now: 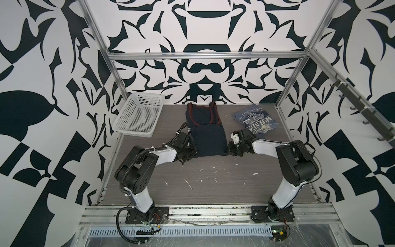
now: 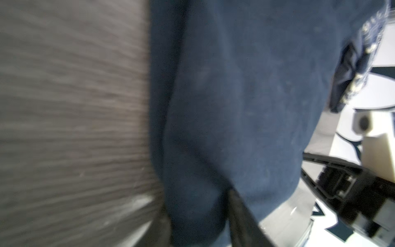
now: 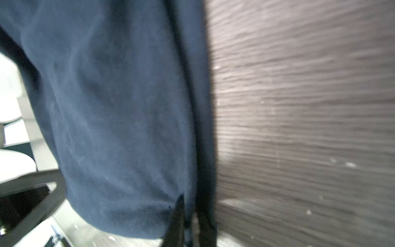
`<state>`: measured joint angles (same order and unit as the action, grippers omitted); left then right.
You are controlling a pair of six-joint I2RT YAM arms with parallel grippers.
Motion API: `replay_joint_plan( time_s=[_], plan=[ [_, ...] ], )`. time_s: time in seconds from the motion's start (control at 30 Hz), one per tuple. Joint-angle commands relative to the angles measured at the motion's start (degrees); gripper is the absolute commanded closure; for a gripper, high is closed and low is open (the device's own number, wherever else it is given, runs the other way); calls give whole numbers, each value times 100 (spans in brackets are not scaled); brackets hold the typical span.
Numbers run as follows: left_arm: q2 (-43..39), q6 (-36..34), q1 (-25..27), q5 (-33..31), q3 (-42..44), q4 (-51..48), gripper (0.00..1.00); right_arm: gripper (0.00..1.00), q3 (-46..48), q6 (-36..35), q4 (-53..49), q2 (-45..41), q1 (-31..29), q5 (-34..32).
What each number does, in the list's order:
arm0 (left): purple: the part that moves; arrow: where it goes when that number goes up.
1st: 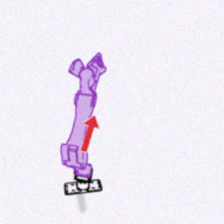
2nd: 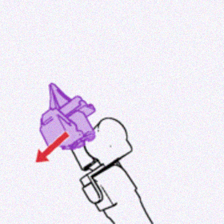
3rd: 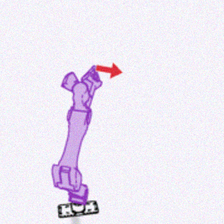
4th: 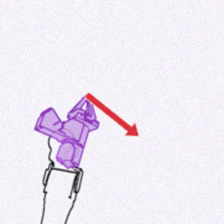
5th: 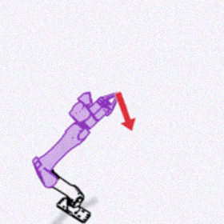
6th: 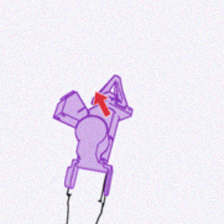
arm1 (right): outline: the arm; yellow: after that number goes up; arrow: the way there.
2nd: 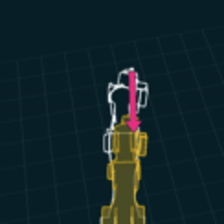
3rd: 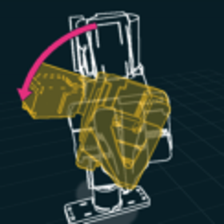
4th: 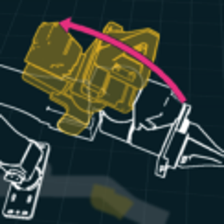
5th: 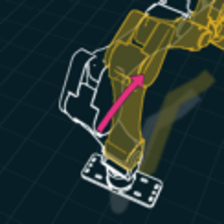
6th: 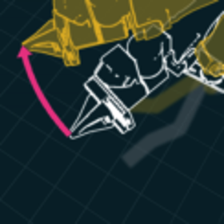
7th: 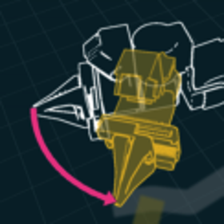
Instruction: Fold and stack the tank tops
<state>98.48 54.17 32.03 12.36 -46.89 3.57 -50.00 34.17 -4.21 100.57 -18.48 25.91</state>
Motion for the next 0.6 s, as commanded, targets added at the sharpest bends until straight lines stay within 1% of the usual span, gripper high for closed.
replay_joint_plan(
  time_s=[0.0,0.07,0.13,0.23,0.33,0.43,0.5,0.57],
  plan=[
    [-74,-41,129,-229,89,-318,73,100,264,63,-160,-275,-79,13],
    [-266,-78,233,-402,111,-463,78,100,383,81,-220,-501,-100,-47],
    [-520,-98,349,-589,207,-606,85,100,516,81,-366,-815,-134,-147],
    [-1030,-46,548,-851,438,-788,93,100,669,81,-867,-1416,-244,-368],
    [-1721,50,842,-1159,659,-1147,96,100,759,80,-1552,-2333,-434,-702],
    [-2465,191,1203,-1387,768,-1589,97,100,738,171,-2258,-3290,-615,-890],
    [-3016,275,1404,-1360,761,-1731,98,100,603,235,-2636,-3836,-734,-967],
    [-3392,376,1514,-1294,703,-1819,98,100,356,315,-2969,-4213,-801,-1008]
  ],
)
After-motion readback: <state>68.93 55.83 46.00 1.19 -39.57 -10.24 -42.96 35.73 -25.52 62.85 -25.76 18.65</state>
